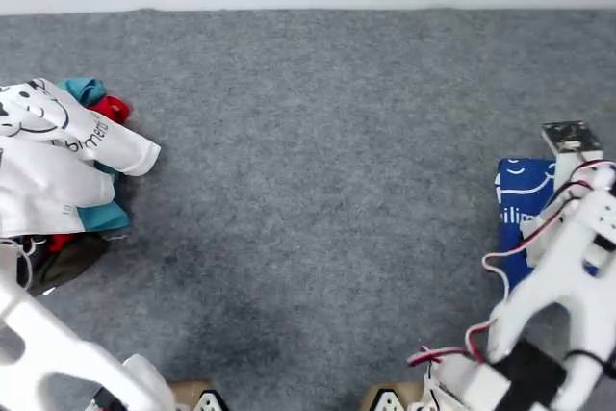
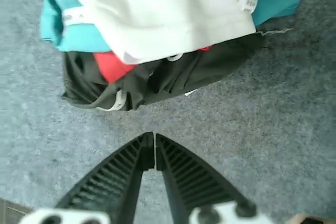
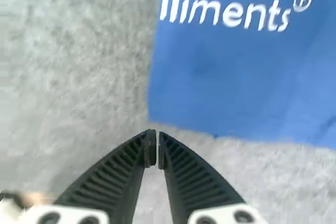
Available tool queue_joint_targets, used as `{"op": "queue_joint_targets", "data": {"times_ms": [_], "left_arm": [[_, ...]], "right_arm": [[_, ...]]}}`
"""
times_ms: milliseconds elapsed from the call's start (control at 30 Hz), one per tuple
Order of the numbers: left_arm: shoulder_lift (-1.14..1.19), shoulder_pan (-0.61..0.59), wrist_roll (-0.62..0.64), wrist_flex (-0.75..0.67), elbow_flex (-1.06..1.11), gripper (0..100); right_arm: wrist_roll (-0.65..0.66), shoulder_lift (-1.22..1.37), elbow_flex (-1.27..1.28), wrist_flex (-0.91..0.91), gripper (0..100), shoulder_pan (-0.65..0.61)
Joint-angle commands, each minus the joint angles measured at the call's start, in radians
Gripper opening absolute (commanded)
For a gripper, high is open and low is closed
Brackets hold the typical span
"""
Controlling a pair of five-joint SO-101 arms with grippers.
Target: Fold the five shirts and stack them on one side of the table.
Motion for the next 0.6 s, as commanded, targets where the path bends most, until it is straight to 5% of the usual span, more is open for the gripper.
{"op": "queue_joint_targets", "data": {"times_ms": [0, 200, 567], "left_arm": [[-0.121, 0.003, 0.002, 0.023, -0.047, 2], [-0.299, 0.002, 0.003, 0.029, 0.045, 2], [-0.64, 0.008, 0.229, 0.035, 0.266, 2]], "right_arm": [[-0.012, -0.117, -0.061, 0.147, 0.9, -0.041], [-0.025, -0.231, -0.052, 0.308, 0.9, -0.094], [-0.582, -0.539, 0.135, 0.306, 0.9, -0.197]]}}
